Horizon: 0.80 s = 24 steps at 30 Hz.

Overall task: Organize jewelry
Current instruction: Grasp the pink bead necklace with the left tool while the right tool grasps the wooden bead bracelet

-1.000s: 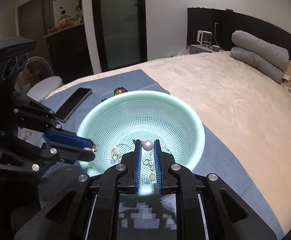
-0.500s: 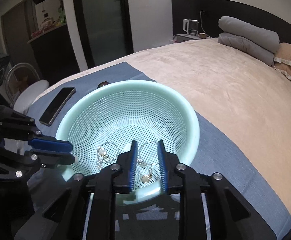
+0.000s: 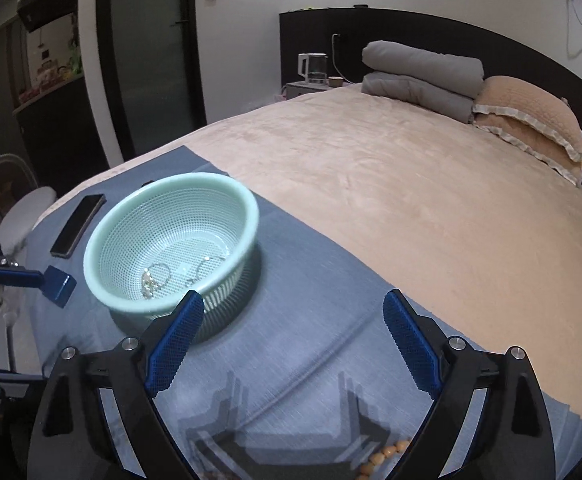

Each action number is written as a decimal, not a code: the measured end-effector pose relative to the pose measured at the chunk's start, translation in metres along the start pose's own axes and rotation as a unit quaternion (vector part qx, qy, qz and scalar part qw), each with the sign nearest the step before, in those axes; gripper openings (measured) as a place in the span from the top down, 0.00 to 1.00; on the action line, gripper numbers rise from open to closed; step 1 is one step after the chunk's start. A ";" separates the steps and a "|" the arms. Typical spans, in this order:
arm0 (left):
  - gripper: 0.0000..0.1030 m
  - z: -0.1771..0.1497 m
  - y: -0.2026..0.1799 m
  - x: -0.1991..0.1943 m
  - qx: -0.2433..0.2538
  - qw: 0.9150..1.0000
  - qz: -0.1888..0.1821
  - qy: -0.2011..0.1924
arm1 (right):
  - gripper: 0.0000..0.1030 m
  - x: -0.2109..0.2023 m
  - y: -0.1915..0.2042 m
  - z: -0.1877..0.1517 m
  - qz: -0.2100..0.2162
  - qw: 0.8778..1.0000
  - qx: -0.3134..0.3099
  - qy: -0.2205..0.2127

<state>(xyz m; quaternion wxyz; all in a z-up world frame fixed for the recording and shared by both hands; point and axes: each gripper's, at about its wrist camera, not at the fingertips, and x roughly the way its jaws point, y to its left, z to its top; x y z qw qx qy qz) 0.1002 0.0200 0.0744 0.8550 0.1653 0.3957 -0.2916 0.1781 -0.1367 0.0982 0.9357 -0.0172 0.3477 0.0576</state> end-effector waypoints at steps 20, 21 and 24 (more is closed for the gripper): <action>0.06 -0.012 -0.081 0.071 0.047 0.996 -0.044 0.066 | 0.16 -0.017 -0.080 -0.090 -0.051 0.996 0.052 0.057; 0.06 -0.013 -0.082 0.075 0.045 0.996 -0.045 0.070 | 0.16 -0.013 -0.082 -0.094 -0.049 0.995 0.057 0.061; 0.06 -0.014 -0.084 0.083 0.040 0.995 -0.049 0.076 | 0.16 -0.003 -0.083 -0.106 -0.048 0.994 0.064 0.077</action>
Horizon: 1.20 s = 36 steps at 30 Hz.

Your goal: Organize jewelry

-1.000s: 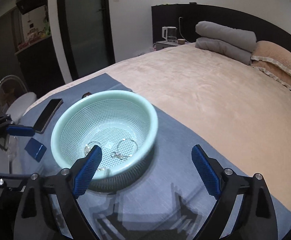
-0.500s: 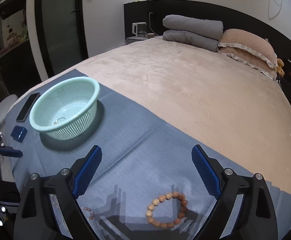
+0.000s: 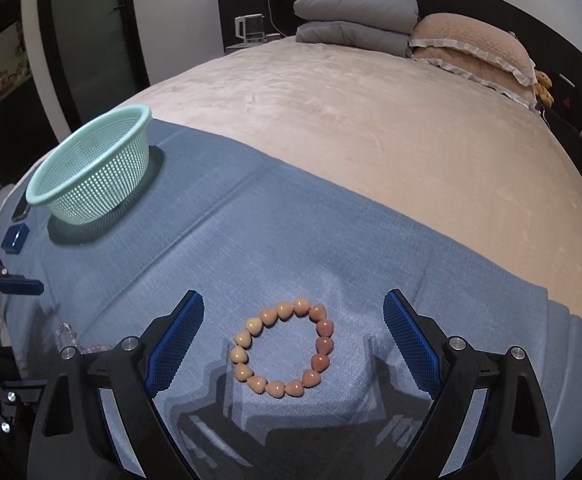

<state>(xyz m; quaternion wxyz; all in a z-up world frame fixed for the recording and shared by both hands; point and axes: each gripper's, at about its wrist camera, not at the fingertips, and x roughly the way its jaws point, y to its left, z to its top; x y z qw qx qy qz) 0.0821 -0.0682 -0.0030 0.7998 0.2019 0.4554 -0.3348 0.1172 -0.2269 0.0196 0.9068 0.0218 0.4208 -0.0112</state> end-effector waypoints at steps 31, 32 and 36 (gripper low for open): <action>0.86 -0.008 0.000 0.017 -0.070 0.997 -0.011 0.041 | 0.80 0.014 0.020 -0.045 0.032 0.999 0.000 0.021; 0.86 -0.008 0.001 0.017 -0.071 0.997 -0.013 0.041 | 0.80 0.013 0.021 -0.047 0.040 0.999 0.002 0.022; 0.86 -0.019 0.003 0.011 -0.080 0.996 -0.025 0.037 | 0.80 0.008 0.027 -0.052 0.075 0.997 0.010 0.028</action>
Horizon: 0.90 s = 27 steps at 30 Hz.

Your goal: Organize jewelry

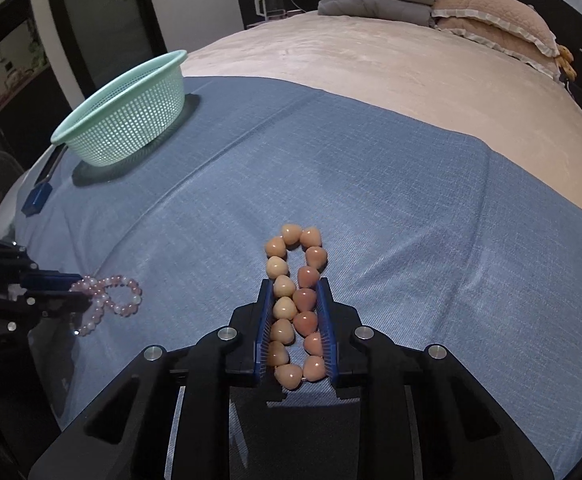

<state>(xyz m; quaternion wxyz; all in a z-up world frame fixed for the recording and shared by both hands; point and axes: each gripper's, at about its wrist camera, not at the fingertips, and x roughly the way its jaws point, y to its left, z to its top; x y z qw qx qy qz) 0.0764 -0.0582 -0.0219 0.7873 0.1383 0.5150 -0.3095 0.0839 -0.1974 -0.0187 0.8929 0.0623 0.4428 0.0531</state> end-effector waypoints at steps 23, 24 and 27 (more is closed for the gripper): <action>0.94 -0.020 0.036 -0.064 -0.022 0.999 0.013 -0.037 | 0.93 -0.007 0.056 0.019 0.018 0.998 -0.054 0.001; 0.94 -0.020 0.037 -0.065 -0.021 0.999 0.014 -0.039 | 0.93 -0.007 0.054 0.019 0.015 0.999 -0.050 0.002; 0.93 -0.018 0.036 -0.061 -0.019 0.999 0.014 -0.036 | 0.75 -0.006 0.046 0.018 0.005 0.999 -0.041 0.004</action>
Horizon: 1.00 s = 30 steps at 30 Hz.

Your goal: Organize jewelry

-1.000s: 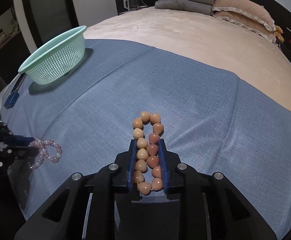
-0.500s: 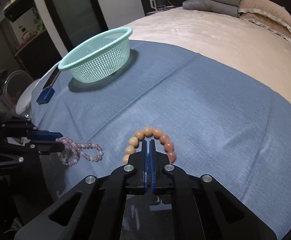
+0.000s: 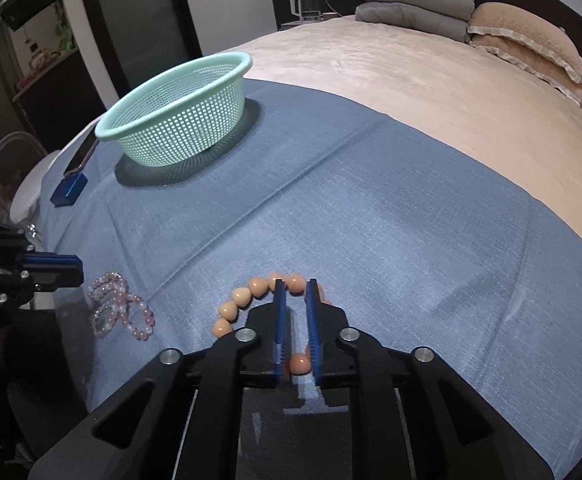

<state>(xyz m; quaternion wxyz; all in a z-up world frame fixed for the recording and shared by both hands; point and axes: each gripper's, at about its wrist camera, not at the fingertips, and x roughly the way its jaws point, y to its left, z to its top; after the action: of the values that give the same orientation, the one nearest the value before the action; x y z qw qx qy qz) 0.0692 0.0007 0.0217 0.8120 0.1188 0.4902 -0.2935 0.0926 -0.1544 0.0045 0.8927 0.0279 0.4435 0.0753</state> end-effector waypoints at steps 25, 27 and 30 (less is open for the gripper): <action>0.89 -0.006 -0.004 0.046 -0.014 0.999 -0.019 0.025 | 0.89 0.010 0.009 -0.011 0.029 1.000 0.002 0.013; 0.94 -0.004 -0.008 0.042 -0.005 0.999 -0.028 0.026 | 0.89 0.005 0.004 -0.011 0.066 0.997 0.027 0.009; 0.94 0.000 -0.013 0.033 0.013 0.999 -0.026 0.020 | 0.89 -0.005 0.003 -0.006 0.120 0.992 0.048 -0.007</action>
<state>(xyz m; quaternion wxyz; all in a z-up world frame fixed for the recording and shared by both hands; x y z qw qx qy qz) 0.0723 -0.0216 -0.0053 0.7925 0.1224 0.5055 -0.3185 0.0840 -0.1523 0.0054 0.8778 0.1246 0.4340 0.1601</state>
